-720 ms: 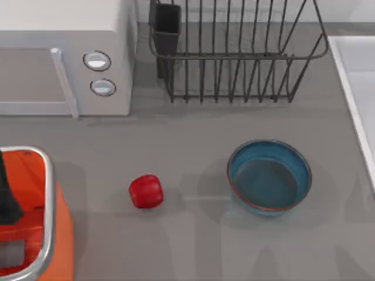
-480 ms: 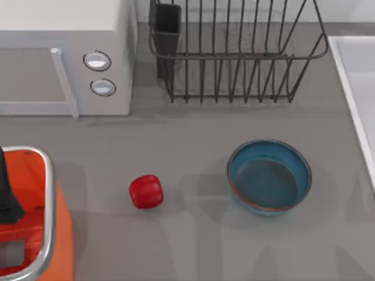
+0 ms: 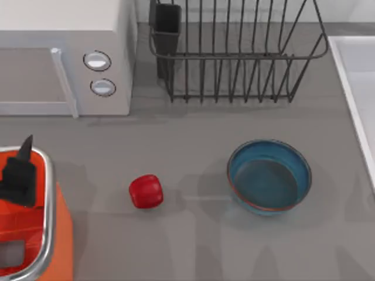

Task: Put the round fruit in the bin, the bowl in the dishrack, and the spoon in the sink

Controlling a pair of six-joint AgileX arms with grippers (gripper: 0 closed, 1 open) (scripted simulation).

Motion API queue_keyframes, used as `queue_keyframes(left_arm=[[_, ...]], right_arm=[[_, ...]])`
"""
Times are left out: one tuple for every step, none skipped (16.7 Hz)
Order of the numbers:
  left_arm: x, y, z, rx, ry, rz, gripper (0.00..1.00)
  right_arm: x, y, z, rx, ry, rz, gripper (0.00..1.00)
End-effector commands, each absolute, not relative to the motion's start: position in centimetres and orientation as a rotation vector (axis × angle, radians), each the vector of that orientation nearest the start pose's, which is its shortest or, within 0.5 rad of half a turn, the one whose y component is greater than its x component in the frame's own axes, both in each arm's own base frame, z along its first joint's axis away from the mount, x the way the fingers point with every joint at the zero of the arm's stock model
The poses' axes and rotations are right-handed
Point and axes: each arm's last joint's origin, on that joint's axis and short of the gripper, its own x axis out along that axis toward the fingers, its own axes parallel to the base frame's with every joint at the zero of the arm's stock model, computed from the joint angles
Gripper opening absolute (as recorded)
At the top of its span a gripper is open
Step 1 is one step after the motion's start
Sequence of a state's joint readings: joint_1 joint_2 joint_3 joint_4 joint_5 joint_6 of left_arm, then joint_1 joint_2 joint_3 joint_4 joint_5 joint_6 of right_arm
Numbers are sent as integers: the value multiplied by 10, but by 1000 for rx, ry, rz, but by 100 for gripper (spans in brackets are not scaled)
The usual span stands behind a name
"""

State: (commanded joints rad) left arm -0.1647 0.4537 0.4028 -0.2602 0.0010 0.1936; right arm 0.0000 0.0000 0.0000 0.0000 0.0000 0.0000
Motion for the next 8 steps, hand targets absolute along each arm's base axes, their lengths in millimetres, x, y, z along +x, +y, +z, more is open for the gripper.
queue_keyframes(left_arm=[[136, -27, 243, 251, 345, -231, 100], [146, -33, 253, 289, 399, -271, 100], [157, -39, 262, 328, 456, -313, 100], [169, -47, 269, 369, 516, -358, 100], [182, -56, 274, 412, 579, -405, 100], [195, -66, 278, 455, 644, -453, 100], [210, -77, 279, 499, 712, -502, 100], [224, -89, 277, 543, 781, -552, 100]], right_arm=[[106, -1, 160, 0, 0, 0, 100], [106, -1, 160, 0, 0, 0, 100], [106, -1, 160, 0, 0, 0, 100], [106, -1, 160, 0, 0, 0, 100], [106, -1, 160, 0, 0, 0, 100], [106, -1, 160, 0, 0, 0, 100], [106, -1, 160, 0, 0, 0, 100], [106, -1, 160, 0, 0, 0, 100]])
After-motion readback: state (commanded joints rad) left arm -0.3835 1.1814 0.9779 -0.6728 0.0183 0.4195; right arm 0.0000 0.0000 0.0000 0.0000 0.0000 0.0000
